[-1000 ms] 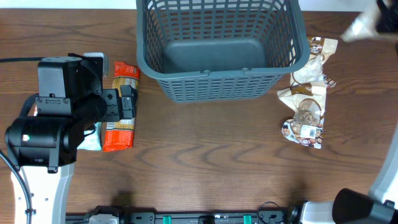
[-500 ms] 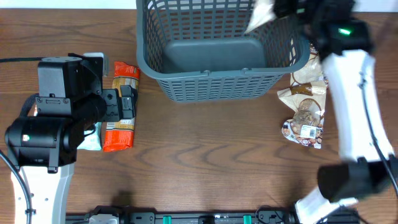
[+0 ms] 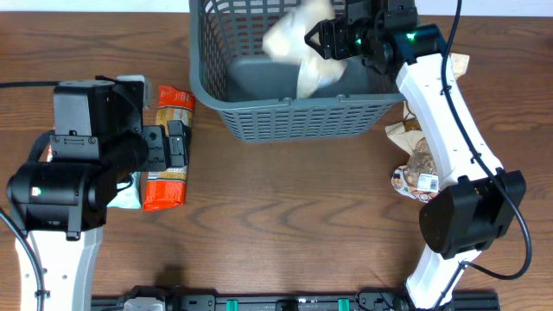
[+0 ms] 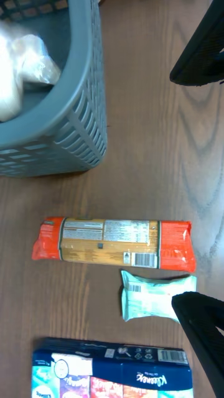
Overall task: Pack container
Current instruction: 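Lift the pouch and carry it over the grey basket, release, then return the right gripper to the remaining pouches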
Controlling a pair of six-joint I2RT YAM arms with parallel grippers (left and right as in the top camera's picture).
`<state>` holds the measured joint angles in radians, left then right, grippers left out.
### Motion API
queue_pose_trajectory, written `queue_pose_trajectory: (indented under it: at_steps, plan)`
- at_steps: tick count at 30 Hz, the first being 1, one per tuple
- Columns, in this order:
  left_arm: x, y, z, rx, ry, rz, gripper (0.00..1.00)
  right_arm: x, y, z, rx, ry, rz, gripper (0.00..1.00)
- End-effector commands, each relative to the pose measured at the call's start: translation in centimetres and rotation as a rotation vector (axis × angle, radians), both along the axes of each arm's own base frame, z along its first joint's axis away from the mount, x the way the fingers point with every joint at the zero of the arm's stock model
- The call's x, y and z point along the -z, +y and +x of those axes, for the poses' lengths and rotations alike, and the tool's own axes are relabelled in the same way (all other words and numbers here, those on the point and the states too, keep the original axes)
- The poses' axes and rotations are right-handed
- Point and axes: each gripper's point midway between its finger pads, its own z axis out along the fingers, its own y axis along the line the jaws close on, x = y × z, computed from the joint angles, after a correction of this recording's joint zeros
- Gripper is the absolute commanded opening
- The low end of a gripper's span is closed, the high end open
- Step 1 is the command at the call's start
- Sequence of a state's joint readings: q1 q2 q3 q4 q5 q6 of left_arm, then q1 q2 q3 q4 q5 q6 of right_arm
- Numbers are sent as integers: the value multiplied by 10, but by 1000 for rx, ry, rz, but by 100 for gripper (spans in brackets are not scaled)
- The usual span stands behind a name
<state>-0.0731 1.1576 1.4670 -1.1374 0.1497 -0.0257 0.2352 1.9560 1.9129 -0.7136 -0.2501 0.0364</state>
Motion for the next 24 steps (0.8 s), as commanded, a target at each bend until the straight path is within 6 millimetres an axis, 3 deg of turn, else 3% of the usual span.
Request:
queue_pose_trajectory:
  at_steps: [1, 3, 5, 8, 11, 14, 16, 18, 22, 24]
  plan:
    - [-1, 3, 0, -12, 4, 9, 99, -31, -3, -4, 5, -70, 0, 82]
    - [0, 3, -1, -12, 9, 10, 99, -43, -7, -3, 16, -99, -10, 83]
    - [0, 3, -2, -12, 11, 10, 99, -69, -17, -4, 50, -153, -28, 83]
    - [0, 3, -2, -12, 11, 10, 99, -132, -42, -12, 127, -283, -58, 84]
    - [0, 3, -2, -12, 12, 10, 98, -195, -84, -29, 262, -400, -70, 86]
    - [0, 4, -2, -6, 10, 16, 99, -232, -136, -49, 400, -437, -11, 86]
    - [0, 4, -2, 2, 8, 21, 99, -237, -176, -63, 489, -420, 1, 86]
    - [0, 3, -2, 7, 8, 24, 99, -227, -220, -78, 588, -361, -26, 86]
    - [0, 3, -1, 9, 7, 26, 99, -178, -290, -111, 757, -143, -72, 88]
    - [0, 3, -1, 12, 6, 28, 99, -150, -309, -125, 801, -24, -67, 90]
